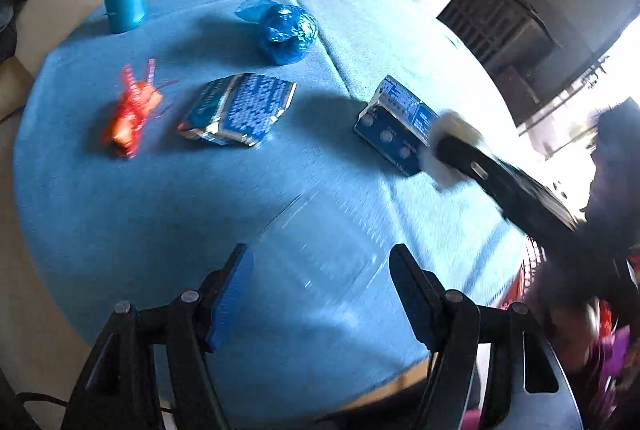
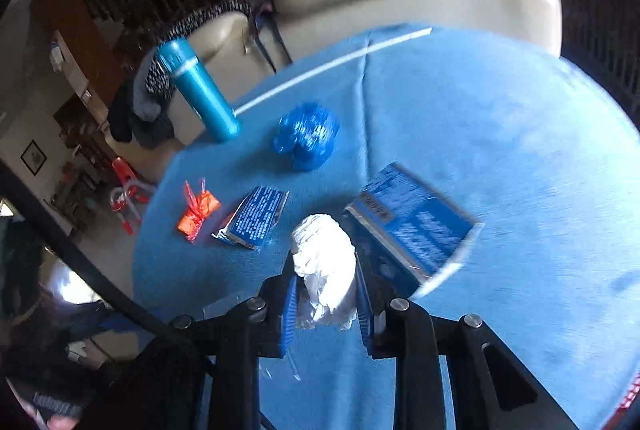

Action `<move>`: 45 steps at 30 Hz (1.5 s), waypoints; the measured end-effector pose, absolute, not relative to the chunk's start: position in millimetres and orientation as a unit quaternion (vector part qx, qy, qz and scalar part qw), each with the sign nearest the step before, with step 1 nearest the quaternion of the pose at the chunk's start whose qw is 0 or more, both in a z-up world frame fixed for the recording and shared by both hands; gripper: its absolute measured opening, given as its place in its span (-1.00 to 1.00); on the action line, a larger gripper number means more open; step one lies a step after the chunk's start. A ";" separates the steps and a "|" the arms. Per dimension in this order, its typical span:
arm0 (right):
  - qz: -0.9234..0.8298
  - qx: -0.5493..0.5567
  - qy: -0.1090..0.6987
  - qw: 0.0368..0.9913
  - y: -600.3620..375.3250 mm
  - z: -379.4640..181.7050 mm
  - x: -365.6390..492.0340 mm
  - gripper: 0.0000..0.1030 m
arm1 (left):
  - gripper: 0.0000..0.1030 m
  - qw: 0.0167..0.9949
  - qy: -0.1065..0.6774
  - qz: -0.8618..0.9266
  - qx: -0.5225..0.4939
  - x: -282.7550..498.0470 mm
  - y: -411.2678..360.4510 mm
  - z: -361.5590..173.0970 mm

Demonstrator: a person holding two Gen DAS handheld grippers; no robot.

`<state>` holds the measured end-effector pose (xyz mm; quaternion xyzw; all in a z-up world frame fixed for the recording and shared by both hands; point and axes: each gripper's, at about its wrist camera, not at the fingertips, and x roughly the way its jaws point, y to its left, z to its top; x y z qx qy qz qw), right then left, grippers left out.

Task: Collect trash
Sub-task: 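Grasp the white tissue with the right tool while the left tool grasps the clear plastic tray, then carry the tissue and clear tray to the wastebasket and release both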

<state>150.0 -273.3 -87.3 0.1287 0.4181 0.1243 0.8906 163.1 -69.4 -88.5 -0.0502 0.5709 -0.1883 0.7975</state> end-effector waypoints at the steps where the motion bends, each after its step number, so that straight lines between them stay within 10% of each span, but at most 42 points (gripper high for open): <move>1: 0.120 0.125 0.413 0.894 -277.5 -84.4 145.2 -0.47 | 0.38 0.796 0.575 -0.180 -0.051 166.1 -74.8 -90.7; 11: 0.107 0.158 0.383 0.904 -311.9 -88.3 104.9 -0.47 | 0.38 0.781 0.608 -0.125 -0.068 182.4 -93.2 -125.8; 20: 0.102 0.172 0.356 0.913 -325.2 -82.9 83.8 -0.47 | -0.07 0.806 0.567 -0.156 -0.064 171.8 -88.4 -112.7; 45: 0.012 0.209 0.319 0.924 -406.1 -79.7 7.9 -0.47 | -0.07 0.862 0.402 -0.294 0.096 107.2 -190.8 -44.6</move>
